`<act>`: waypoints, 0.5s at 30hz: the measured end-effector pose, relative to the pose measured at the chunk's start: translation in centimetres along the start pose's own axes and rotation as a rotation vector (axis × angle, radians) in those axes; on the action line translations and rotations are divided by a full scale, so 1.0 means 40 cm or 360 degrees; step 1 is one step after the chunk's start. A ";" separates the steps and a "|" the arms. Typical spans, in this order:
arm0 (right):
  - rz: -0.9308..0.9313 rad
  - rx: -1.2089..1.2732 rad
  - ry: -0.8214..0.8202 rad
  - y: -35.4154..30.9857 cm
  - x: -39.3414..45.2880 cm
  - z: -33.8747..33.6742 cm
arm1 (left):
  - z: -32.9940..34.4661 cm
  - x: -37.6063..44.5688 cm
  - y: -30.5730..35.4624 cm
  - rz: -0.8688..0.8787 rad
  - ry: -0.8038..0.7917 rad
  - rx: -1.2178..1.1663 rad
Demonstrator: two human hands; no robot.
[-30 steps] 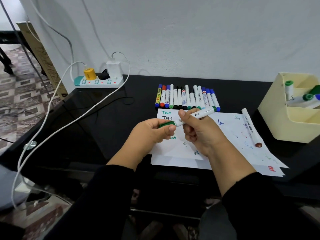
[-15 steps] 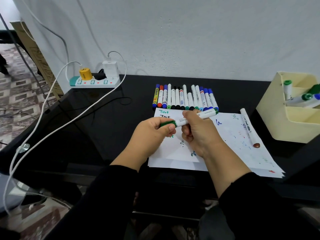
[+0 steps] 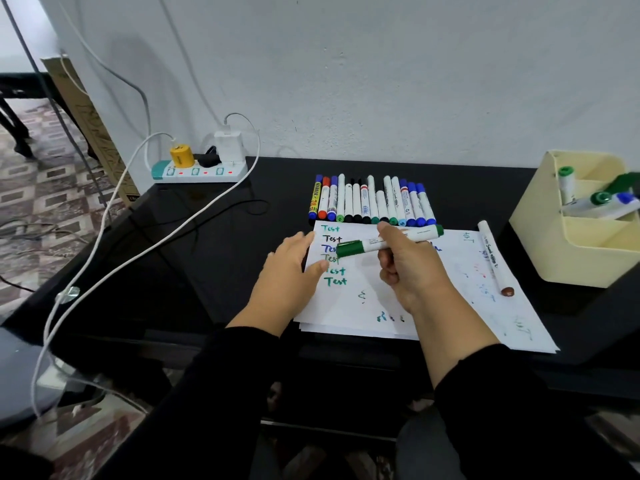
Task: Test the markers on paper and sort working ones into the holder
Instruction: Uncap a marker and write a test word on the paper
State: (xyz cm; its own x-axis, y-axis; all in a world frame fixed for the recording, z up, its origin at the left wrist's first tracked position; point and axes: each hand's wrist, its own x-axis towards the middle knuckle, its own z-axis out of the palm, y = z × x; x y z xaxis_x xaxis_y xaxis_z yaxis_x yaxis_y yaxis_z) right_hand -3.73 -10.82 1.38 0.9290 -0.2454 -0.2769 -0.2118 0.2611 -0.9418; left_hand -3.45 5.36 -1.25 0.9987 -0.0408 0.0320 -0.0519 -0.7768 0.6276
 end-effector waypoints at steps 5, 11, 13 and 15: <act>-0.0045 -0.0142 0.0048 -0.003 -0.007 -0.030 | 0.018 -0.004 -0.050 -0.0325 -0.0134 0.0655; -0.0145 -0.0218 0.0056 -0.019 -0.017 -0.045 | 0.024 -0.013 -0.047 -0.0297 -0.0141 0.0782; -0.0245 -0.0342 0.0065 -0.024 -0.023 -0.053 | 0.027 -0.017 -0.049 -0.0273 -0.0110 0.0805; -0.0391 -0.0589 0.0103 -0.035 -0.032 -0.067 | 0.029 -0.021 -0.054 -0.0251 -0.0100 0.0811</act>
State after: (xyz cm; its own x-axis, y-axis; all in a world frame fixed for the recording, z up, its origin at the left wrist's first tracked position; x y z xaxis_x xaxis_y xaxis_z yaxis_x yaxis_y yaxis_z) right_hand -5.45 -13.39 2.56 0.9469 -0.3195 -0.0366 -0.0923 -0.1610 -0.9826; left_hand -4.18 6.36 -3.54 0.9932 0.0756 -0.0884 0.0894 -0.9825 0.1635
